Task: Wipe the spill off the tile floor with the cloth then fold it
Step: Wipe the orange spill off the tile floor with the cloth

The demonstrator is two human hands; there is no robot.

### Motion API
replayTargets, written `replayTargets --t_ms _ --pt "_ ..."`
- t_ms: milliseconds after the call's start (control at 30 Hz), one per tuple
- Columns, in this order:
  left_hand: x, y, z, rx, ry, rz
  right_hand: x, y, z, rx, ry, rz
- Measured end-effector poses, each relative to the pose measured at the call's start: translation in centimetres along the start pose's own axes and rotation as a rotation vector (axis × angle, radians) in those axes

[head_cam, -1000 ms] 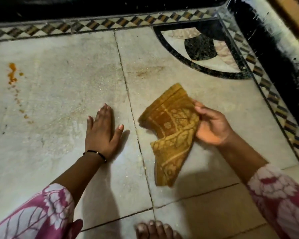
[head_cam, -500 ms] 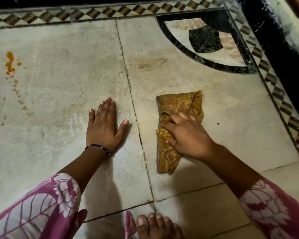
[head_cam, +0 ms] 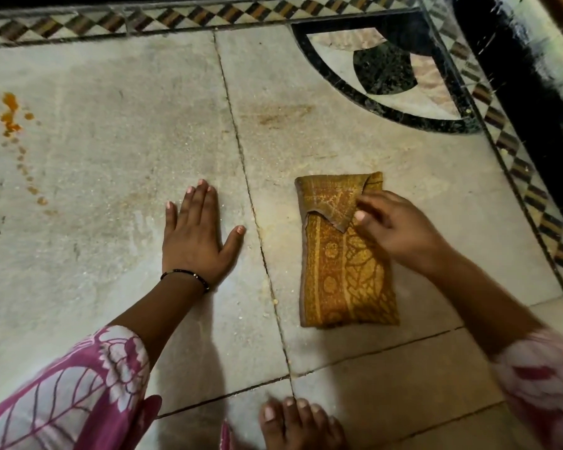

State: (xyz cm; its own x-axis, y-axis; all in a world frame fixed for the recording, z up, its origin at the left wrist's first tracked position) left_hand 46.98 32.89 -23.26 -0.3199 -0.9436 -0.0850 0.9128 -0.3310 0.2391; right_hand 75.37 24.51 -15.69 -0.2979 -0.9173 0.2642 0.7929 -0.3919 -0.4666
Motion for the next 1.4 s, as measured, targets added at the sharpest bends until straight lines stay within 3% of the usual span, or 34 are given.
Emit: replayTargets --t_ms 133,300,467,533,633,800,867,967,1133,1200,1267,1400 --pt "0.0 0.0 0.1 -0.02 -0.012 -0.007 -1.7 -2.4 -7.4 0.397 0.101 0.036" --pt "0.0 0.0 0.2 -0.005 -0.029 -0.012 -0.7 -7.6 -11.0 0.427 0.095 0.425" --pt "-0.2 0.0 0.2 -0.014 -0.048 -0.004 4.0 -1.3 -9.6 0.37 0.082 0.502" --pt "-0.3 0.0 0.1 -0.017 -0.053 0.005 3.0 2.2 -7.3 0.379 0.12 0.442" --pt "-0.2 0.3 0.2 -0.02 -0.068 0.011 -1.8 4.8 -3.9 0.39 0.187 0.197" --pt "-0.3 0.6 0.4 -0.04 -0.086 0.011 -14.4 1.4 -2.1 0.386 0.298 -0.136" --pt "-0.4 0.6 0.5 -0.043 -0.091 0.01 -16.6 -2.7 -3.7 0.426 0.242 0.005" --pt "-0.4 0.6 0.5 -0.048 -0.094 0.013 -14.2 -7.6 -7.3 0.448 0.141 0.37" --pt "-0.4 0.5 0.3 -0.048 -0.088 0.001 -4.6 -2.9 -8.0 0.432 0.099 0.564" --pt "-0.4 0.5 0.3 -0.048 -0.082 0.003 -4.2 1.2 -6.1 0.457 0.125 0.507" --pt "-0.4 0.5 0.2 -0.042 -0.087 0.007 -6.8 3.8 -3.5 0.452 0.144 0.327" --pt "-0.5 0.7 0.4 -0.043 -0.112 0.015 -17.4 1.1 -0.7 0.43 0.221 0.092"
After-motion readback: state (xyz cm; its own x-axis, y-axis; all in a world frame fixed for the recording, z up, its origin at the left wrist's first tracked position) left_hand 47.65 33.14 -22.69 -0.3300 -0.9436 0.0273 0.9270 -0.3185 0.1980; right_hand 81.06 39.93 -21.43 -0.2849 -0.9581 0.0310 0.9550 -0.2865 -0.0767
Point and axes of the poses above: each hand's wrist, its own x-axis away from the middle knuckle, its own z-axis out of the back of the hand, y = z × x, the point moved 1 cm from there along -x, towards the middle knuckle, and after that the axes turned 8 degrees about y, right-handed, at the moved point
